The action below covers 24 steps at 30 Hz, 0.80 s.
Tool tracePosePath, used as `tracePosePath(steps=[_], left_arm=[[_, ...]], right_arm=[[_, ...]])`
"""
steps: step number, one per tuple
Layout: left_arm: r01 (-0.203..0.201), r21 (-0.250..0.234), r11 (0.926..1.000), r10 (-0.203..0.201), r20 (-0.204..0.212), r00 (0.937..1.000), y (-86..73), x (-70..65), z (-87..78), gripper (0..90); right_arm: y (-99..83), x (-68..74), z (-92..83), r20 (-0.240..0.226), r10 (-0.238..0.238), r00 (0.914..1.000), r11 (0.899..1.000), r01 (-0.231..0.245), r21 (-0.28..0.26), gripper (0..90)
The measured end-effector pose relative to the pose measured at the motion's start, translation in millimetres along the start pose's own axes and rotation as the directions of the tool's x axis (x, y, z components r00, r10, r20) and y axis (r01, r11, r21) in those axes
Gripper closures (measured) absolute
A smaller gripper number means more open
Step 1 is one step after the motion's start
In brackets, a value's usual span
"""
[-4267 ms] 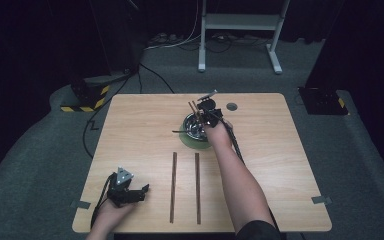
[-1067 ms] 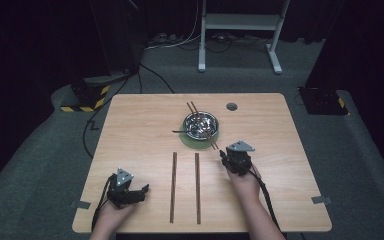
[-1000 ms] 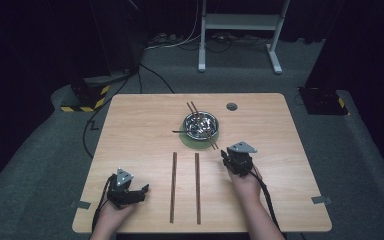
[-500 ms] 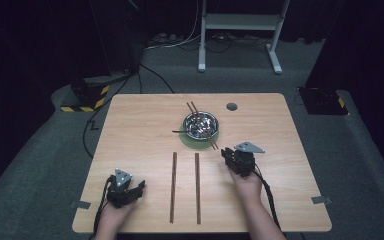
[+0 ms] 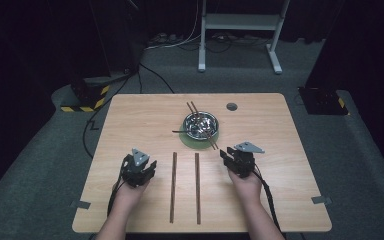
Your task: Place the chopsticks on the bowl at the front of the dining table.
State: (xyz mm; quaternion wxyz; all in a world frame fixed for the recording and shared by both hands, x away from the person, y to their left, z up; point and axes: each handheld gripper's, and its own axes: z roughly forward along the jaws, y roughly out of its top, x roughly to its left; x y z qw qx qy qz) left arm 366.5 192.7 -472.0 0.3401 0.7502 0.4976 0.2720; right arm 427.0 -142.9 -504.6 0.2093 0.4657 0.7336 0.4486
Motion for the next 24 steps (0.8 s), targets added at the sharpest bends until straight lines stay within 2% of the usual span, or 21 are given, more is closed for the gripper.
tracePosePath(steps=[2, 4, 7, 11, 14, 15, 18, 20, 24], left_arm=[[-0.004, -0.020, 0.9998, 0.004, 0.020, 0.9998, 9.7, -8.0, 5.5, 65.4], [0.009, -0.057, 0.9983, -0.006, 0.049, 0.9988, 17.0, -14.3, 11.4, 66.0], [0.036, -0.089, 0.9953, -0.029, 0.082, 0.9962, 25.9, -21.9, 21.9, 69.1], [0.033, -0.084, 0.9959, -0.023, 0.113, 0.9934, 36.3, -27.3, 37.3, 70.9], [0.021, -0.074, 0.9970, -0.011, 0.124, 0.9922, 41.5, -32.2, 47.7, 71.9], [-0.001, -0.078, 0.9969, 0.011, 0.121, 0.9926, 42.5, -34.1, 50.4, 71.9], [-0.002, -0.083, 0.9966, 0.011, 0.111, 0.9937, 45.0, -39.1, 57.4, 71.1], [-0.004, -0.088, 0.9961, 0.015, 0.120, 0.9927, 46.4, -42.3, 61.8, 70.9], [0.006, -0.062, 0.9981, 0.003, 0.130, 0.9915, 50.9, -54.3, 71.0, 70.4]], right_arm=[[0.1, 2.2, -2.1, 0.005, -0.012, 0.9999, 1.000, 0.012, -0.010, 68.7], [0.8, 3.5, -5.4, 0.000, -0.009, 1.0000, 1.000, 0.009, -0.023, 74.1], [4.2, 4.4, -10.1, -0.010, -0.011, 0.9999, 0.998, 0.011, -0.054, 76.8], [15.4, 5.8, -7.8, -0.007, -0.034, 0.9994, 0.999, 0.034, -0.035, 77.6], [25.5, 3.1, -5.5, 0.016, -0.035, 0.9993, 0.997, 0.036, -0.062, 77.9], [26.3, 1.4, -3.8, 0.020, -0.028, 0.9994, 0.997, 0.029, -0.071, 77.8], [17.2, -2.0, 1.9, 0.042, -0.010, 0.9991, 0.997, 0.013, -0.080, 78.2], [8.9, -3.0, 3.4, 0.028, 0.014, 0.9995, 0.996, -0.012, -0.087, 78.9], [5.7, -0.3, 0.8, 0.039, -0.014, 0.9992, 0.996, 0.017, -0.085, 79.0]])
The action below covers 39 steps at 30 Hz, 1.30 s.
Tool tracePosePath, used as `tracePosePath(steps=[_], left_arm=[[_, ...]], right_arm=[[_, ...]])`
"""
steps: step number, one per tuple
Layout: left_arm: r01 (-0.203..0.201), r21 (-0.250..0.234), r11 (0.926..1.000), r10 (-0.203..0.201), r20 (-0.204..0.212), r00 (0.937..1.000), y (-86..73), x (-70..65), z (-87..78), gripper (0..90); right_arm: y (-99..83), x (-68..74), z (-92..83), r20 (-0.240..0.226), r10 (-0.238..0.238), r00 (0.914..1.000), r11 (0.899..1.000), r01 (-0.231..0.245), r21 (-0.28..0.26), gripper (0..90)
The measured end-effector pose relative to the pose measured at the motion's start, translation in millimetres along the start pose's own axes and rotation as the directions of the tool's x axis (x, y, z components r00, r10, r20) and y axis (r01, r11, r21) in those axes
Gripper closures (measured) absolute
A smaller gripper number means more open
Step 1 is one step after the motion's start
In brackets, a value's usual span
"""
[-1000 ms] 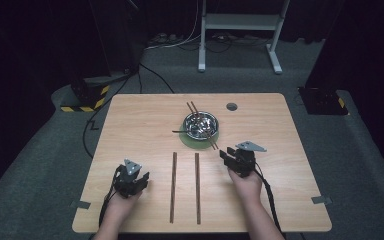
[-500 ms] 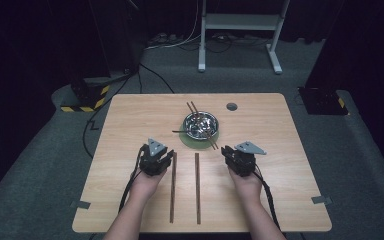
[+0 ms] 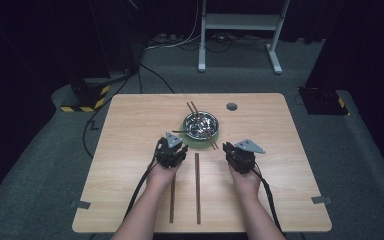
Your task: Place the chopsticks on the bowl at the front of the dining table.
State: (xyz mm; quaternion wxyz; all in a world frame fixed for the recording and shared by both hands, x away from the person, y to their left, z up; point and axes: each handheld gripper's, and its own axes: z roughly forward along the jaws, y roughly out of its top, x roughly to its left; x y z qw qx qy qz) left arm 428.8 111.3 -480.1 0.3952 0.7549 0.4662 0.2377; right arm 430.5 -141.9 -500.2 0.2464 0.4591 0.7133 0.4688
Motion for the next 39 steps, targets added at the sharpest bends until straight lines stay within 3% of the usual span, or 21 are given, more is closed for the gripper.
tracePosePath(steps=[8, 13, 22, 25, 32, 34, 36, 39], left_arm=[[-0.017, -0.006, 0.9998, 0.017, -0.015, 0.9997, 11.9, -20.5, 18.9, 71.0], [-0.006, -0.021, 0.9998, 0.006, -0.025, 0.9997, 14.3, -28.0, 27.7, 73.2], [-0.007, -0.016, 0.9998, 0.007, -0.031, 0.9995, 13.9, -23.5, 30.8, 73.0], [-0.004, -0.022, 0.9998, 0.003, -0.026, 0.9996, 12.9, -23.5, 30.7, 73.0], [-0.003, -0.016, 0.9999, 0.002, -0.027, 0.9996, 8.8, -24.1, 31.9, 72.6], [-0.009, -0.005, 0.9999, 0.009, -0.031, 0.9995, 8.5, -23.2, 32.4, 72.5], [-0.004, -0.015, 0.9999, 0.003, -0.032, 0.9995, 8.8, -23.5, 32.7, 72.5], [0.005, -0.030, 0.9995, -0.006, -0.034, 0.9994, 9.3, -24.5, 33.4, 72.5]], right_arm=[[-2.0, 1.4, 5.9, -0.012, 0.004, 0.9999, 1.000, -0.003, 0.025, 78.6], [-3.8, 1.7, 8.3, -0.024, -0.001, 0.9997, 0.999, 0.002, 0.047, 78.6], [-3.8, 15.2, 9.5, -0.060, -0.050, 0.9970, 0.997, 0.053, 0.050, 78.4], [-3.6, 22.7, 9.6, -0.074, -0.089, 0.9933, 0.995, 0.093, 0.047, 78.3], [-4.3, 30.9, 10.9, -0.121, -0.110, 0.9865, 0.992, 0.116, 0.049, 78.2], [-3.3, 30.7, 9.2, -0.111, -0.114, 0.9873, 0.992, 0.118, 0.037, 78.2], [-2.7, 28.0, 8.0, -0.101, -0.088, 0.9910, 0.996, 0.091, 0.024, 78.3], [-2.9, 28.0, 10.4, -0.074, -0.093, 0.9930, 0.995, 0.095, 0.032, 78.4]])
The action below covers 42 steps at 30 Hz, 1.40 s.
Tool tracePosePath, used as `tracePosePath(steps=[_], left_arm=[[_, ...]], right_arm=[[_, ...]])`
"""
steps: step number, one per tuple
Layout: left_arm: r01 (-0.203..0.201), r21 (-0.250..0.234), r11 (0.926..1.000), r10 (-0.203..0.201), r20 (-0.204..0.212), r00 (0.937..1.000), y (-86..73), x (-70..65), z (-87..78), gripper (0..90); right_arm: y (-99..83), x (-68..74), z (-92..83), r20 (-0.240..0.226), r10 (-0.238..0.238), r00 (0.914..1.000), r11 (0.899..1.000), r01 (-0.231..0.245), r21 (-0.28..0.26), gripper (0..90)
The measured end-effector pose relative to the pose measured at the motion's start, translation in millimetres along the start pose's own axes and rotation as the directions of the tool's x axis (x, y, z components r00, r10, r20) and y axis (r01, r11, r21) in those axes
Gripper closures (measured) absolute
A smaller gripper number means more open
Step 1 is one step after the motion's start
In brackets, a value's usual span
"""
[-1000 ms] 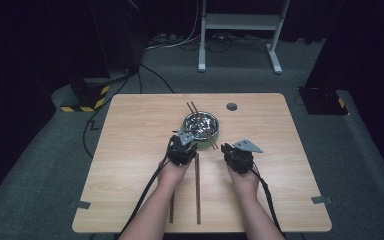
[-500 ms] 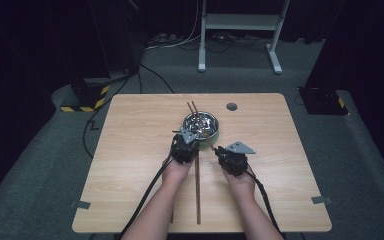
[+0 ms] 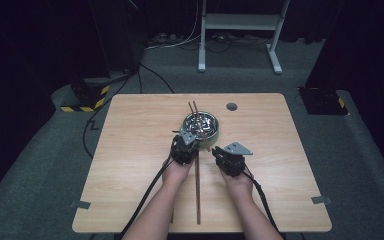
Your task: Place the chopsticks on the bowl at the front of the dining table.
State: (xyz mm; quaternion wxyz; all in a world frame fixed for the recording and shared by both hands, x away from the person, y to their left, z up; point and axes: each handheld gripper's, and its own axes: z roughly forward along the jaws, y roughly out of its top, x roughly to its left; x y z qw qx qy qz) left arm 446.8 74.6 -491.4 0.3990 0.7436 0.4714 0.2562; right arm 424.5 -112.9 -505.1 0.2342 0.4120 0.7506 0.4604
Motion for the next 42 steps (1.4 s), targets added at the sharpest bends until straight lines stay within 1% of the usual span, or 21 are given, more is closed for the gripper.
tracePosePath(steps=[2, 3, 4, 8, 9, 12, 14, 16, 23, 25, 26, 27, 28, 30, 31, 32, 35, 39, 42], left_arm=[[0.006, -0.003, 1.0000, -0.006, -0.002, 1.0000, -0.3, -0.1, 1.0, 72.6], [0.018, -0.005, 0.9998, -0.018, -0.005, 0.9998, -0.6, -0.8, 1.7, 72.7], [0.008, -0.004, 1.0000, -0.008, -0.003, 1.0000, -0.4, -0.3, 2.1, 72.8], [0.013, -0.005, 0.9999, -0.013, 0.004, 0.9999, -0.3, -2.5, 4.0, 72.9], [0.006, -0.001, 1.0000, -0.006, 0.007, 1.0000, -0.2, -2.7, 4.6, 73.0], [0.018, 0.000, 0.9998, -0.018, 0.009, 0.9998, -0.6, -3.3, 6.7, 73.3], [0.023, -0.001, 0.9997, -0.023, 0.011, 0.9997, -0.9, -2.8, 7.1, 73.2], [0.015, 0.002, 0.9999, -0.015, 0.012, 0.9998, -1.3, -2.5, 6.9, 73.2], [0.015, -0.010, 0.9998, -0.015, 0.014, 0.9998, -2.3, -1.8, 4.9, 73.2], [0.010, -0.006, 0.9999, -0.010, 0.015, 0.9998, -3.2, -0.3, 4.0, 73.3], [0.012, -0.007, 0.9999, -0.011, 0.013, 0.9998, -3.9, 0.2, 3.9, 73.3], [0.011, -0.004, 0.9999, -0.011, 0.011, 0.9999, -4.4, 1.1, 3.7, 73.2], [0.018, -0.004, 0.9998, -0.018, 0.008, 0.9998, -5.0, 1.5, 3.7, 73.3], [0.020, -0.002, 0.9998, -0.020, 0.007, 0.9998, -5.5, 2.9, 3.5, 73.3], [0.020, -0.002, 0.9998, -0.020, 0.007, 0.9998, -5.7, 3.0, 3.7, 73.3], [0.018, -0.003, 0.9998, -0.018, 0.008, 0.9998, -5.7, 2.9, 3.8, 73.3], [0.020, -0.008, 0.9998, -0.020, 0.009, 0.9998, -5.5, 2.5, 4.0, 73.3], [0.024, -0.012, 0.9997, -0.023, 0.011, 0.9997, -5.5, 1.9, 4.7, 73.3], [0.021, -0.010, 0.9997, -0.021, 0.011, 0.9997, -5.6, 1.7, 4.7, 73.3]], right_arm=[[0.3, 0.9, 1.9, 0.012, -0.006, 0.9999, 1.000, 0.006, 0.003, 78.5], [0.5, 1.1, 2.6, 0.013, -0.008, 0.9999, 1.000, 0.008, 0.008, 78.6], [0.6, 1.0, 3.6, 0.008, -0.007, 0.9999, 1.000, 0.007, 0.012, 78.6], [0.7, 1.7, 5.5, 0.003, -0.012, 0.9999, 1.000, 0.012, 0.018, 78.7], [0.6, 2.3, 6.2, 0.004, -0.013, 0.9999, 1.000, 0.013, 0.018, 78.7], [0.7, 4.6, 7.8, 0.003, -0.021, 0.9998, 0.999, 0.021, 0.025, 78.7], [0.9, 7.0, 8.3, 0.005, -0.035, 0.9994, 0.999, 0.035, 0.026, 78.7], [0.9, 9.3, 8.2, 0.002, -0.046, 0.9989, 0.999, 0.046, 0.029, 78.7], [1.2, 15.7, 9.0, -0.011, -0.079, 0.9968, 0.996, 0.080, 0.032, 78.7], [1.3, 18.5, 9.6, -0.015, -0.088, 0.9960, 0.996, 0.088, 0.031, 78.7], [1.4, 19.7, 9.7, -0.021, -0.095, 0.9953, 0.995, 0.096, 0.035, 78.6], [1.2, 21.1, 10.6, -0.017, -0.099, 0.9949, 0.995, 0.100, 0.030, 78.5], [1.6, 21.5, 10.2, -0.019, -0.110, 0.9938, 0.993, 0.110, 0.035, 78.5], [2.4, 21.4, 9.1, -0.003, -0.105, 0.9945, 0.994, 0.105, 0.021, 78.5], [2.6, 20.7, 8.9, -0.002, -0.090, 0.9960, 0.996, 0.090, 0.014, 78.5], [2.7, 20.0, 9.2, 0.004, -0.084, 0.9964, 0.996, 0.084, 0.013, 78.5], [2.4, 19.7, 10.8, -0.003, -0.084, 0.9965, 0.996, 0.084, 0.024, 78.5], [2.3, 21.8, 11.7, -0.008, -0.104, 0.9945, 0.994, 0.104, 0.027, 78.5], [2.1, 22.7, 12.2, -0.008, -0.100, 0.9949, 0.995, 0.101, 0.025, 78.5]])
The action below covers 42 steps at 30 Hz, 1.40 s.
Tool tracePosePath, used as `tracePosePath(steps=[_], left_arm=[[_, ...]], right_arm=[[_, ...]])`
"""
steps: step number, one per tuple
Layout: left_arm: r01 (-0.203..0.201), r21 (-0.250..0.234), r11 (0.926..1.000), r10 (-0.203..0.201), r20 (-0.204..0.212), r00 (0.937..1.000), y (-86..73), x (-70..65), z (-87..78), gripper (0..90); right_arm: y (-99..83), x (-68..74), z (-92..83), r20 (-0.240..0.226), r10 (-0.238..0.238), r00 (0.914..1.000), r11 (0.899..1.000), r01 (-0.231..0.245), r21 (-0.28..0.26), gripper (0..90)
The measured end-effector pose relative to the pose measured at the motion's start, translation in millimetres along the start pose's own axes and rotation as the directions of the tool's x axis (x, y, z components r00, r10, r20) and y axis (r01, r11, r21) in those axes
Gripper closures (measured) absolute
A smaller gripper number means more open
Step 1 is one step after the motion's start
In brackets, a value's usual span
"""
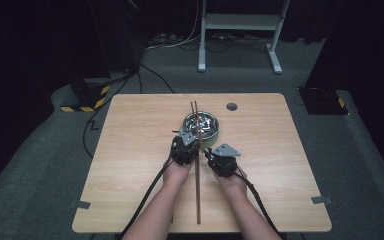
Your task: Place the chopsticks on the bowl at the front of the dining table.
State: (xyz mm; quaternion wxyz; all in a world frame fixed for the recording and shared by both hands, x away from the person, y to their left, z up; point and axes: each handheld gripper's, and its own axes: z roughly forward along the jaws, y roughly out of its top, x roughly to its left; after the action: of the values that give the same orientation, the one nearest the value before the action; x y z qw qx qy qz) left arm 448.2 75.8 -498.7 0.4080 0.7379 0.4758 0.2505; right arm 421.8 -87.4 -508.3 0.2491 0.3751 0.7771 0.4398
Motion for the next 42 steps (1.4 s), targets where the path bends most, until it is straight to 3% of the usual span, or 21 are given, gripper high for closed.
tracePosePath(steps=[18, 32, 42], left_arm=[[-0.015, 0.004, 0.9999, 0.015, 0.003, 0.9999, -1.2, -2.7, 0.2, 73.8], [-0.020, 0.007, 0.9998, 0.020, -0.004, 0.9998, -3.1, -0.5, -2.6, 73.6], [-0.049, -0.008, 0.9988, 0.049, -0.009, 0.9988, -12.9, -5.6, -20.2, 71.8]], right_arm=[[0.2, 2.9, -2.1, -0.014, -0.025, 0.9996, 1.000, 0.025, -0.002, 78.4], [-0.4, 1.7, -3.3, -0.010, -0.009, 0.9999, 1.000, 0.009, -0.003, 78.4], [-1.7, -1.4, -5.4, 0.005, 0.002, 1.0000, 1.000, -0.002, -0.012, 78.4]])
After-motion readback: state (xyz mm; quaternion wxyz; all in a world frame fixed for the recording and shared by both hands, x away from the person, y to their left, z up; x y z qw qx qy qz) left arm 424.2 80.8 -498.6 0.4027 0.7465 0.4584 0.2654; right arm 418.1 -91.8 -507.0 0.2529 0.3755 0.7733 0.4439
